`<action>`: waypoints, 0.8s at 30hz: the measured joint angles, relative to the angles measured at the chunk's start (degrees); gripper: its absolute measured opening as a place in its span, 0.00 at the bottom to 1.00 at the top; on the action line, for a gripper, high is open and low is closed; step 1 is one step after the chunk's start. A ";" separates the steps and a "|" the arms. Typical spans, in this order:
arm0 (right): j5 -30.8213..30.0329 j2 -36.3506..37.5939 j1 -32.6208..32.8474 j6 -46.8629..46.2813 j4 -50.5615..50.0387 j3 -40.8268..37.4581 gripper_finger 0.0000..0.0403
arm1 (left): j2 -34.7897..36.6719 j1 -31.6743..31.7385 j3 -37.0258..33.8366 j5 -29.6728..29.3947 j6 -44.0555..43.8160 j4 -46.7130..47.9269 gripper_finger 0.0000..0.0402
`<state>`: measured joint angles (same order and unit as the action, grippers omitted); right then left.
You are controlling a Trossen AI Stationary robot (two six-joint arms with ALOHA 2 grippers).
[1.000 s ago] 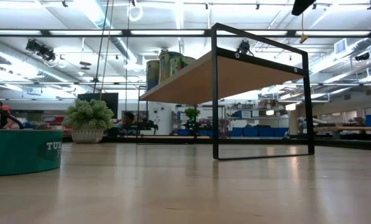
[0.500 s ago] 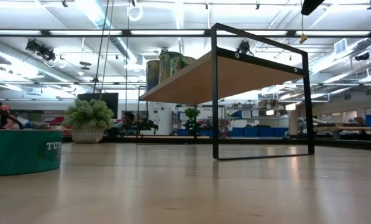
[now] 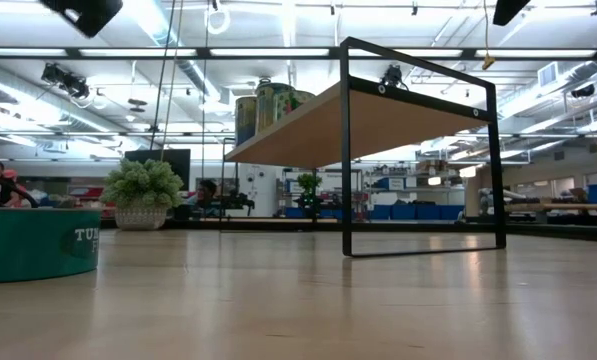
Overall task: Pick and place cans onto a shelf
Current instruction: Put the canned tomatoes on the shelf
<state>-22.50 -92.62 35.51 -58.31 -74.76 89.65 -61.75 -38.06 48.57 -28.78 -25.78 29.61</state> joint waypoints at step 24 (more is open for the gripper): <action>10.21 4.57 1.60 0.88 10.62 -18.19 0.86 | 10.81 0.00 -7.86 -2.57 -13.74 2.15 0.07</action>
<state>-12.29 -88.05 37.10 -57.43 -64.14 71.46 -50.94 -38.06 40.71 -31.35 -39.52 31.75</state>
